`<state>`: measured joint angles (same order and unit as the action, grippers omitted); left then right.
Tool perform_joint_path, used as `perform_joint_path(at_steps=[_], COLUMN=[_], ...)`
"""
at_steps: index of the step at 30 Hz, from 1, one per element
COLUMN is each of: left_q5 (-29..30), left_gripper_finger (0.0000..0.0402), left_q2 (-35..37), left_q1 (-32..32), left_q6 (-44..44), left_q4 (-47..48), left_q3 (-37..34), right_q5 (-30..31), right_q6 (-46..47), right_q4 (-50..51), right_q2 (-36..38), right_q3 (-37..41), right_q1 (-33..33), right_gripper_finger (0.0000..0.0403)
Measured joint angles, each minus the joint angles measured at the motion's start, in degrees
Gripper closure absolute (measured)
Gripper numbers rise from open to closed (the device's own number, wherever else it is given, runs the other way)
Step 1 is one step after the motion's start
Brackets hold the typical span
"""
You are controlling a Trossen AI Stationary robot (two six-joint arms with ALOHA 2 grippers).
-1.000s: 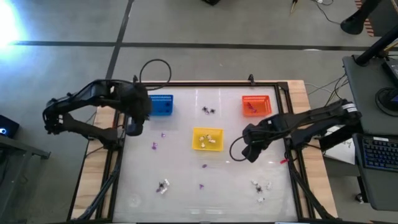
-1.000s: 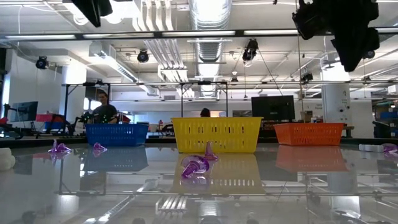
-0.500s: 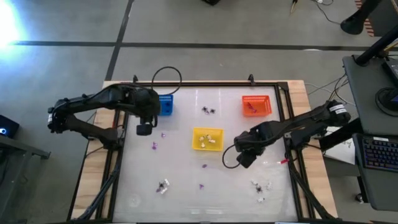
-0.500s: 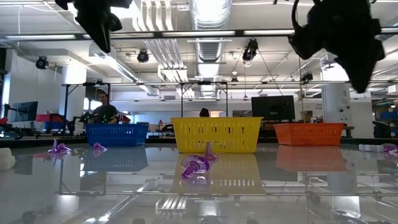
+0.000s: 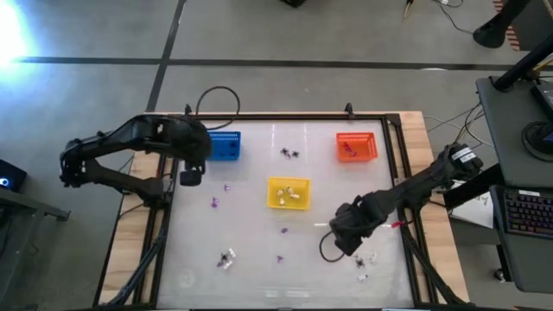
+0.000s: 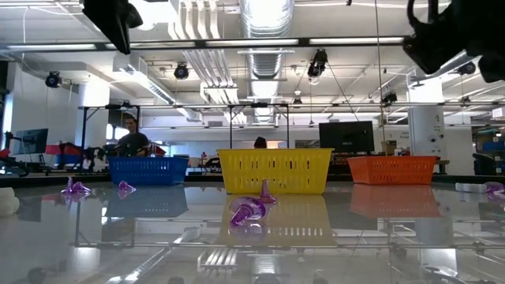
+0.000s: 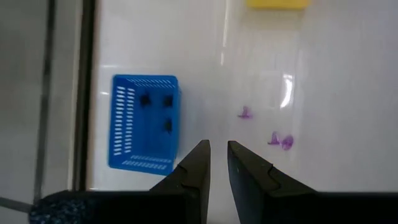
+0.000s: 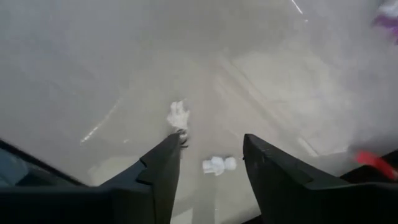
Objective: Sort Halloween decoration
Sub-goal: Put the white skeleton toy into the yellow bin
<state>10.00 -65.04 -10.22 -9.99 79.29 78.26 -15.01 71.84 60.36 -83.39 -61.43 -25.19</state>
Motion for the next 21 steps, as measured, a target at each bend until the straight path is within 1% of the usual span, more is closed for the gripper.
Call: perform_joint_path(at_steps=[2,6,9,13,21], left_q5=[0.41,0.69,0.70,0.70,0.62], left_gripper_finger=[0.0363,0.0363,0.0363,0.0363,0.0363], left_q2=[0.81,2.49,3.41,4.40,4.68], left_q1=[0.00,0.00,0.00,0.00,0.00], left_q6=[0.20,0.93,2.13,3.20,3.24], left_q4=[-0.03,-0.01,0.04,-0.03,0.02], left_q3=[0.68,1.72,2.25,2.73,2.73], right_q5=[0.51,3.48,3.55,2.99,3.01], right_q6=[1.06,0.88,0.44,0.34,0.93], right_q4=[-1.07,-4.51,-7.06,-7.19,-7.49], right_q2=[-0.71,-3.65,-6.65,-10.49,-13.10], right_q3=[0.06,0.11,0.11,-0.30,-0.51], right_q1=[-1.63,-3.99,-4.99,-6.10,-7.83], right_gripper_finger=[0.0225,0.0220,0.0220,0.0220,0.0219])
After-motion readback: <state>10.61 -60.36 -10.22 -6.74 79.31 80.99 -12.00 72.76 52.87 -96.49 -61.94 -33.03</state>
